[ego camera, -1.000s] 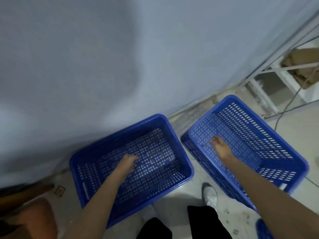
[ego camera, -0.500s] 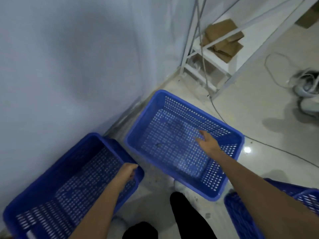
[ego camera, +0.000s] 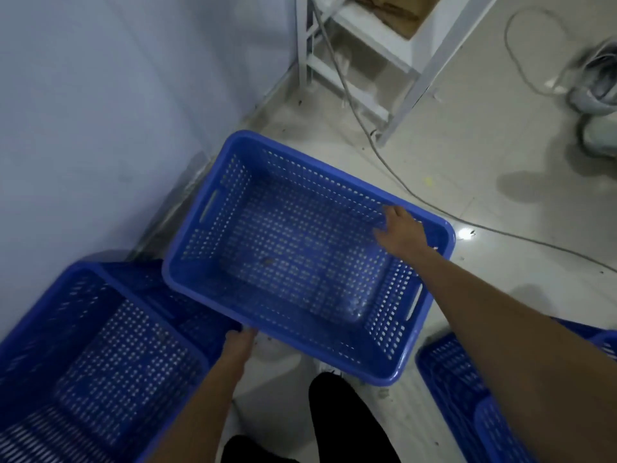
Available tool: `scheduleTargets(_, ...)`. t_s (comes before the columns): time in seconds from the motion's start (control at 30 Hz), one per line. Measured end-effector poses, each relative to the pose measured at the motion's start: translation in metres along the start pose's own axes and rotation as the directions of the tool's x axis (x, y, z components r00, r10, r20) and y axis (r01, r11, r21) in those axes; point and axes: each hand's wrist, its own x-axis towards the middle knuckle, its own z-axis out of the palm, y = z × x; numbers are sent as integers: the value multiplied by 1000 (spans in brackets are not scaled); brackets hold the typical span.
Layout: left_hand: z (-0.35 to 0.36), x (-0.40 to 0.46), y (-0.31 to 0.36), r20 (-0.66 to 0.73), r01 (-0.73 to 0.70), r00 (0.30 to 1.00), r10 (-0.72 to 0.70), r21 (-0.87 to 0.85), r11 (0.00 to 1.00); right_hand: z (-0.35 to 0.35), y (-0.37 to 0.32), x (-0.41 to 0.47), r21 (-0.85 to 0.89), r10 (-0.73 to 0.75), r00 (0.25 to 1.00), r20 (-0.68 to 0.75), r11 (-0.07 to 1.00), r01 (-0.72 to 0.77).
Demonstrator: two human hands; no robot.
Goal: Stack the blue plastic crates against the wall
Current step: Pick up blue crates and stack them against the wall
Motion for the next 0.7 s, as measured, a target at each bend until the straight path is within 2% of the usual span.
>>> scheduleTargets(0.13,-2,37,-6,-52,17,998,-19,-32,999,6,8,33,-1,-9,996,-88,1000,9)
scheduleTargets(0.23,-4,49,-2,-121,-25,993,7,-145,989,5,9,58,-67,-38,982,-187,997,26)
scheduleTargets(0.3,-3,49,2,-163,-38,987,2,-217,975,5,10,71,-94,-24,988,-155,996,9)
scheduleTargets(0.4,-6,56,1,-157,-29,987,-15,-278,960,4,10,87,-122,-11,999,-30,993,7)
scheduleTargets(0.53,-13,63,-6,-105,-3,994,-40,-383,924,2,7,93,16,10,1000,-17,1000,-9)
scheduleTargets(0.63,-21,57,-12,-73,-35,997,7,-392,919,-1,9,84,56,-7,992,-126,998,14)
scheduleTargets(0.7,-27,47,-16,-45,-77,997,65,-346,935,-12,12,74,122,41,980,-193,992,-17)
